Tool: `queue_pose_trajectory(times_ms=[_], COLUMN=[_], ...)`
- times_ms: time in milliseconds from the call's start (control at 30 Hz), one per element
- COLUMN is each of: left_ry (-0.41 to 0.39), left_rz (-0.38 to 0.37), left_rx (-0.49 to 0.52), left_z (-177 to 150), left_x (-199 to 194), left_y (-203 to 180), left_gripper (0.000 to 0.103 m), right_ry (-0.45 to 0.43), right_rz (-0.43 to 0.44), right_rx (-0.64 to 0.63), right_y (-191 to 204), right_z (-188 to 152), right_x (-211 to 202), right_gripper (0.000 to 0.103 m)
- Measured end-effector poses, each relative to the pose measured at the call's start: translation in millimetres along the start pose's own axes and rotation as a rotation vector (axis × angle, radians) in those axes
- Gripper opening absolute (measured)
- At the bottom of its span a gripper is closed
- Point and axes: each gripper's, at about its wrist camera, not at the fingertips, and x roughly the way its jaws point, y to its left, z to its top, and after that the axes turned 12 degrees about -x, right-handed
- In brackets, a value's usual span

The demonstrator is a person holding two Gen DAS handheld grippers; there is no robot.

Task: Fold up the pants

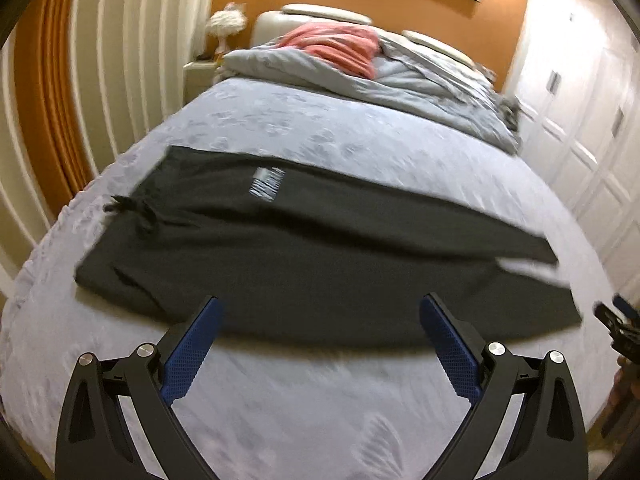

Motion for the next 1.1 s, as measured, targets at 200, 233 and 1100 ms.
queue_pose_trajectory(times_ms=[200,233,1100], left_ry=[-0.001,-0.005,-0.022], left_rz=[0.191,0.222,0.451], left_rx=[-0.155,-0.16,-0.253], left_z=[113.9,122.7,223.6], left_x=[75.9,85.7,279.0], left_y=[85.2,89.9,162.2], left_gripper=[0.097,0.096,0.01], right_ry=[0.09,0.099,0.21], right_rz=[0.04,0.021,-0.007], right_rx=[0.146,0.176,0.256], right_y=[-105.2,-118.8,-199.5], right_z=[29.4,30.7,50.6], right_x=[94.8,108.8,333.4], right_gripper=[0.098,0.098,0.006])
